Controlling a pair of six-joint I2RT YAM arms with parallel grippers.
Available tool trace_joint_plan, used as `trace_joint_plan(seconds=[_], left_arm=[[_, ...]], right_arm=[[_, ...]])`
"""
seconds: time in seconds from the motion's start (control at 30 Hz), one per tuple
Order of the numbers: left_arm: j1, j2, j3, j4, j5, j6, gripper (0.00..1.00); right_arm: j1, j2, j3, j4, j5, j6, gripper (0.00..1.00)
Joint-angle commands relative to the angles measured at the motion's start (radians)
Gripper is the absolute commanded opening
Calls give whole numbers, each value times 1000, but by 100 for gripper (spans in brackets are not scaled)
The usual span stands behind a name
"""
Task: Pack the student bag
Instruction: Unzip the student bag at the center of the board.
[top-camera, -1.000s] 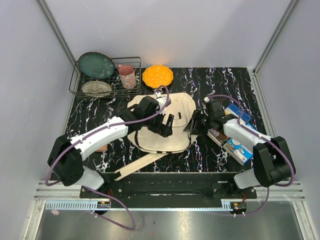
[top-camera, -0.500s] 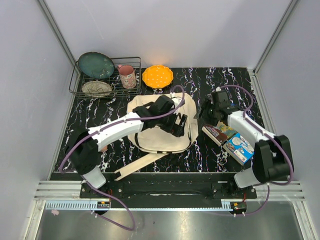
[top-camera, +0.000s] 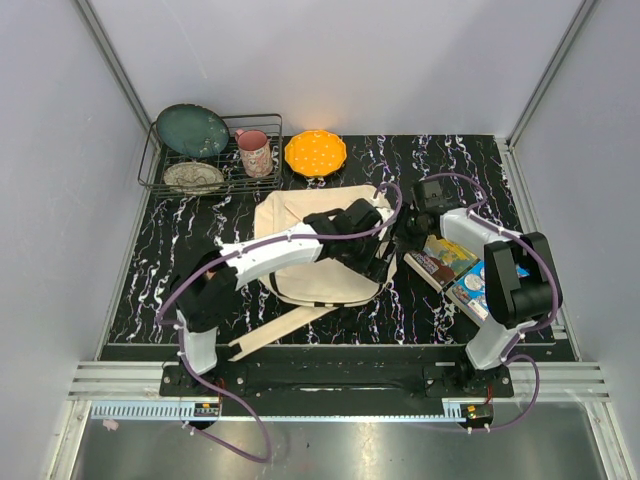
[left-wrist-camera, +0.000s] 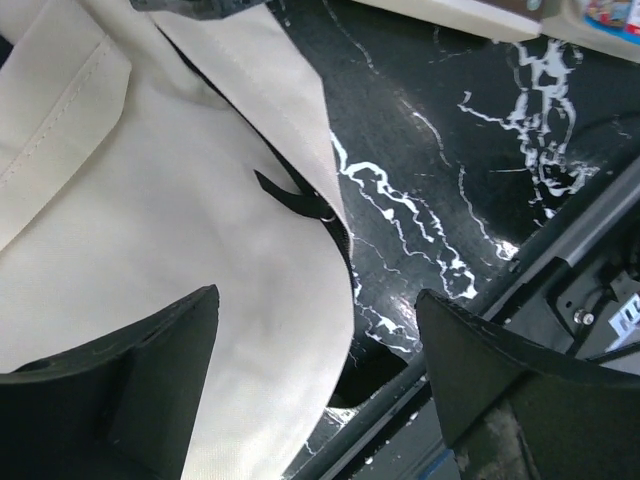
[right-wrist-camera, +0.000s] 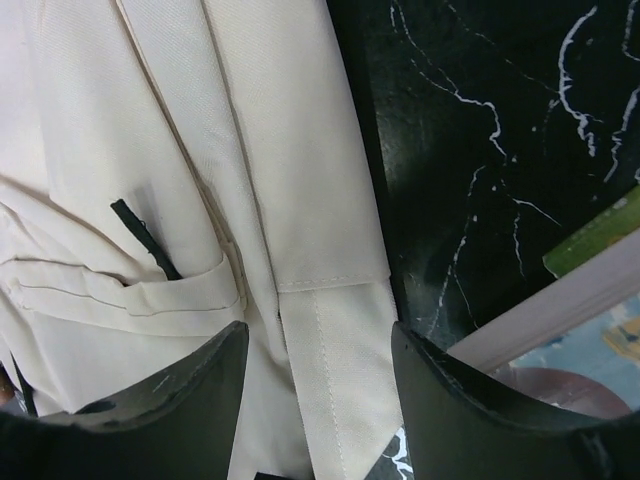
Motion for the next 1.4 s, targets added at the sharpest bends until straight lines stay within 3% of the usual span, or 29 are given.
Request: trace_joint_plan(seconds=[0.0, 0.37, 0.43, 0.5, 0.8, 1.37], left_arm=[[-2, 42, 56, -18, -2, -24, 82], [7, 154, 167, 14, -56, -27, 77], [24, 168, 185, 15, -48, -35, 67], [36, 184, 191, 2, -50, -42, 65], [53, 203, 167, 17, -13, -45, 60], [53, 227, 135, 75, 108, -76, 38]], right_arm=[[5, 28, 49, 51, -47, -22, 65], [5, 39, 14, 84, -77, -25, 61], [5, 39, 2, 85, -78, -25, 59], [5, 36, -4, 90, -82, -22, 58], [5, 39, -21, 111, -99, -10, 55], [6, 63, -18, 122, -114, -12, 55]])
